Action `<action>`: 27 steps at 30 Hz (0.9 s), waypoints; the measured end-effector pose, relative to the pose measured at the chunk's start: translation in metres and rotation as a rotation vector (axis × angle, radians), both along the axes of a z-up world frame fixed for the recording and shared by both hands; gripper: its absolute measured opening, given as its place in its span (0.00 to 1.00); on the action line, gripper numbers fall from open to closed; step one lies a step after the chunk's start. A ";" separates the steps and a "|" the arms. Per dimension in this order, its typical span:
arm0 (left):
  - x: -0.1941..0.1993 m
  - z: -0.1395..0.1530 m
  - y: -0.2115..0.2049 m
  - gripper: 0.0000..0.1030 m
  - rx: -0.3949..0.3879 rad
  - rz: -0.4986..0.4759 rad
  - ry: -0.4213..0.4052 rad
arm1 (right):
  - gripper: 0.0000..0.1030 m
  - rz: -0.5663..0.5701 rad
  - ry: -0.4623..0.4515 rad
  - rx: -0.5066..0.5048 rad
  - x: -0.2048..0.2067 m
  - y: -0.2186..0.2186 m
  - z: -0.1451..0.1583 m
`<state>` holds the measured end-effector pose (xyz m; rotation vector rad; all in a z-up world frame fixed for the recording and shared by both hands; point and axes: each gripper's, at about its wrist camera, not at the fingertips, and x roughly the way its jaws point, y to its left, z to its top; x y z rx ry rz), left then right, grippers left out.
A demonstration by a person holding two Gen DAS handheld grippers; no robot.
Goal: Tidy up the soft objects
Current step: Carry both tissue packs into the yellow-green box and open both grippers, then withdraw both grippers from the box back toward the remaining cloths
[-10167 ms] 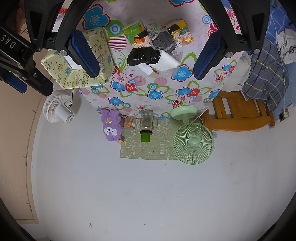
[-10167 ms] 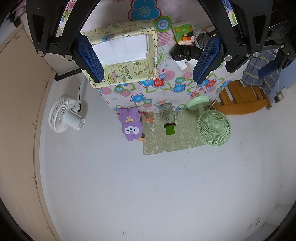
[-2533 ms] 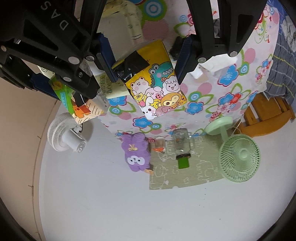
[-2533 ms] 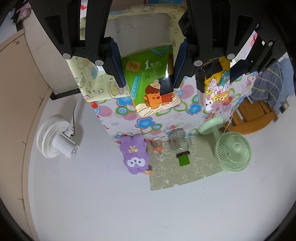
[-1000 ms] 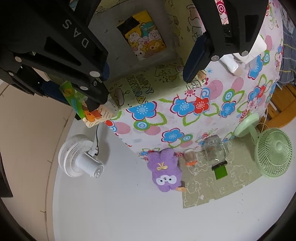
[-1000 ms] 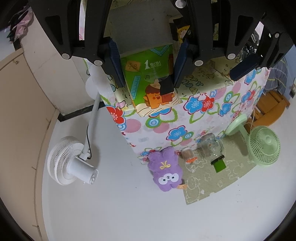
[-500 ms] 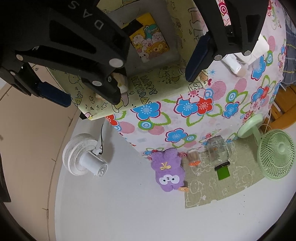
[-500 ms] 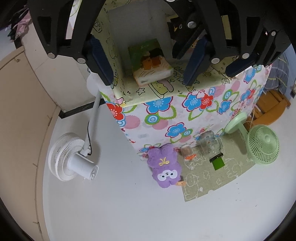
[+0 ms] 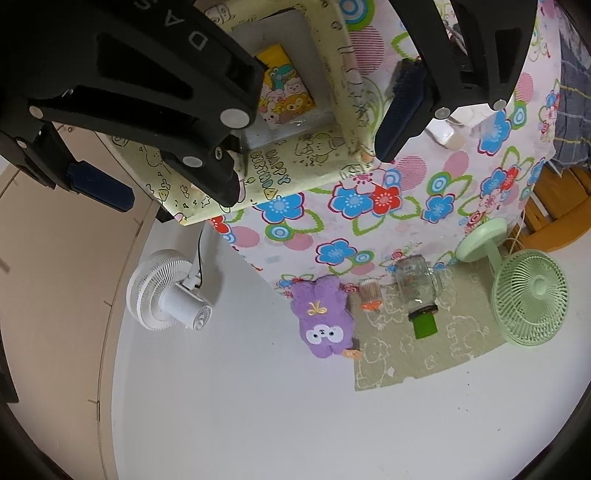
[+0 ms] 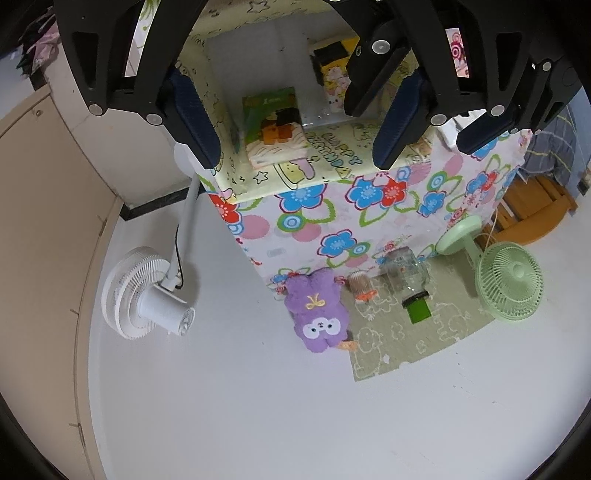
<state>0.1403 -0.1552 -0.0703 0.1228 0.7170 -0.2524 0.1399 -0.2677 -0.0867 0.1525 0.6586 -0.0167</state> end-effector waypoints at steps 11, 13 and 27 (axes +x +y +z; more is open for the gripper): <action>-0.018 0.014 0.023 0.92 -0.027 0.018 -0.036 | 0.88 0.022 -0.045 -0.009 -0.018 0.022 0.018; -0.020 0.016 0.027 0.93 -0.029 0.023 -0.042 | 0.89 0.026 -0.052 -0.013 -0.022 0.027 0.020; -0.039 0.030 0.067 0.97 -0.032 0.063 -0.086 | 0.95 0.069 -0.091 -0.021 -0.043 0.068 0.035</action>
